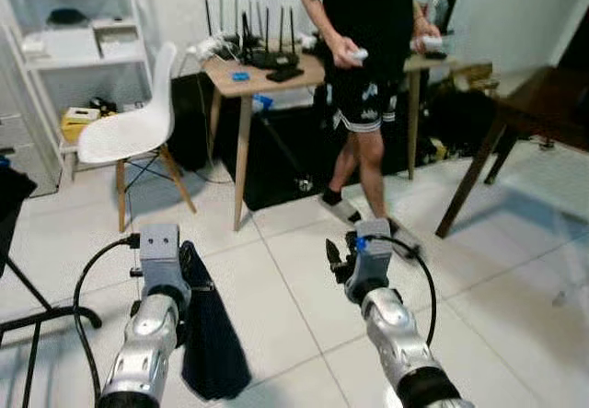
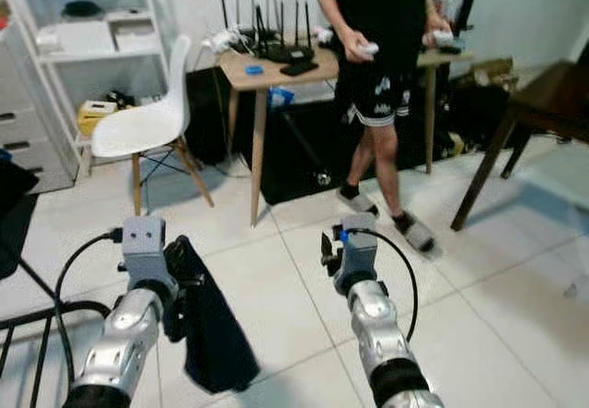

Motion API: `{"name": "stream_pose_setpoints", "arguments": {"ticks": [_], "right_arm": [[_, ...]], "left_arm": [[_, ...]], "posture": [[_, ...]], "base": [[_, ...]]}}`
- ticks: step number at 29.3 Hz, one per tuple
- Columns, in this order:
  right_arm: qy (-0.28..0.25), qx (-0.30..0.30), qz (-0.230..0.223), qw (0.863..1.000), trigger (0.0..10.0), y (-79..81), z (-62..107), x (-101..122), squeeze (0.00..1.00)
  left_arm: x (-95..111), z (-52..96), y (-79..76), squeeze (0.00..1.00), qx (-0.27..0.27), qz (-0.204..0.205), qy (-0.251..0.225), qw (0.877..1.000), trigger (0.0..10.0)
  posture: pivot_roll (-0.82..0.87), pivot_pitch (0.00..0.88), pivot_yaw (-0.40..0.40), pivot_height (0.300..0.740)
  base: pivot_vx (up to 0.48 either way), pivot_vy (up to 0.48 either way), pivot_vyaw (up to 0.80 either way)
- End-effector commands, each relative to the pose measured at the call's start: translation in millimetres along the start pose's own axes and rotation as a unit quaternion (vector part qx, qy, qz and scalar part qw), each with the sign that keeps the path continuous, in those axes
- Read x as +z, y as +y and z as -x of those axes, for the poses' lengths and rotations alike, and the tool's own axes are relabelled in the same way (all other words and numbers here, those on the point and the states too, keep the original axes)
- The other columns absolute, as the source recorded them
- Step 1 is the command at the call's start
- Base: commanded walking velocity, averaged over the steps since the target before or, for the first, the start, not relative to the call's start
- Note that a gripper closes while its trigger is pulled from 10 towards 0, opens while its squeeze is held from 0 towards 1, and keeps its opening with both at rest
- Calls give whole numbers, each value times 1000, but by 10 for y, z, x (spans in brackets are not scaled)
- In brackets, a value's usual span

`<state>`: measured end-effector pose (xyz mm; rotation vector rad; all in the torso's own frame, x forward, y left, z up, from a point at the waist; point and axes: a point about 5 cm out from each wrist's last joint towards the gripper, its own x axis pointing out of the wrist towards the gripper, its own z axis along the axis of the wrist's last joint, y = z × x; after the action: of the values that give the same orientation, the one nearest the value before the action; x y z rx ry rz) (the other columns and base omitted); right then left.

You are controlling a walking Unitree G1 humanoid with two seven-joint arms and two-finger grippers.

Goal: Hang hanger

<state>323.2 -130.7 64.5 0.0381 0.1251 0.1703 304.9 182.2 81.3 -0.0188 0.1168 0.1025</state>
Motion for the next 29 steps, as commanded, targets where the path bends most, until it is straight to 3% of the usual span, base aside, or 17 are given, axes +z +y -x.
{"name": "stream_pose_setpoints", "arguments": {"ticks": [1,5,9,12,19,22,23,29], "right_arm": [[-6,-15,-5,1000,10000,-53,-2,17,0],[1,-12,-4,1000,10000,-49,-13,-4,0],[-10,-6,7,1000,10000,-36,-53,57,0],[-21,-17,4,1000,10000,-93,-61,115,0],[-23,-38,3,999,10000,-219,-83,165,0],[-21,-36,4,999,10000,-215,-89,160,0],[-13,-33,0,999,10000,-199,-95,125,0],[-15,-5,8,1000,10000,-89,-149,177,0]], "left_arm": [[48,-54,-97,0,-16,-2,-3,1000,10000],[106,-73,-103,0,-27,-23,-15,999,10000],[199,-72,-35,0,-29,-16,-29,999,10000],[206,-92,-11,0,-27,-29,-30,999,10000],[257,-152,0,0,-16,-14,-36,999,10000],[264,-147,-10,0,-19,-12,-38,999,10000],[244,-135,-17,0,-19,-15,-40,999,10000],[243,-105,-1,0,-9,-16,-38,999,10000]], "posture": [[73,0,-14,740],[109,0,-11,740],[93,0,3,740],[100,0,-1,740],[85,0,-16,740],[85,0,-16,740],[110,0,-58,740],[111,0,-19,740]], "base": [[0,0,-800],[0,0,-800],[0,0,-800],[0,0,-800],[0,0,-800],[0,0,-800],[0,0,-800],[0,0,-800]]}}
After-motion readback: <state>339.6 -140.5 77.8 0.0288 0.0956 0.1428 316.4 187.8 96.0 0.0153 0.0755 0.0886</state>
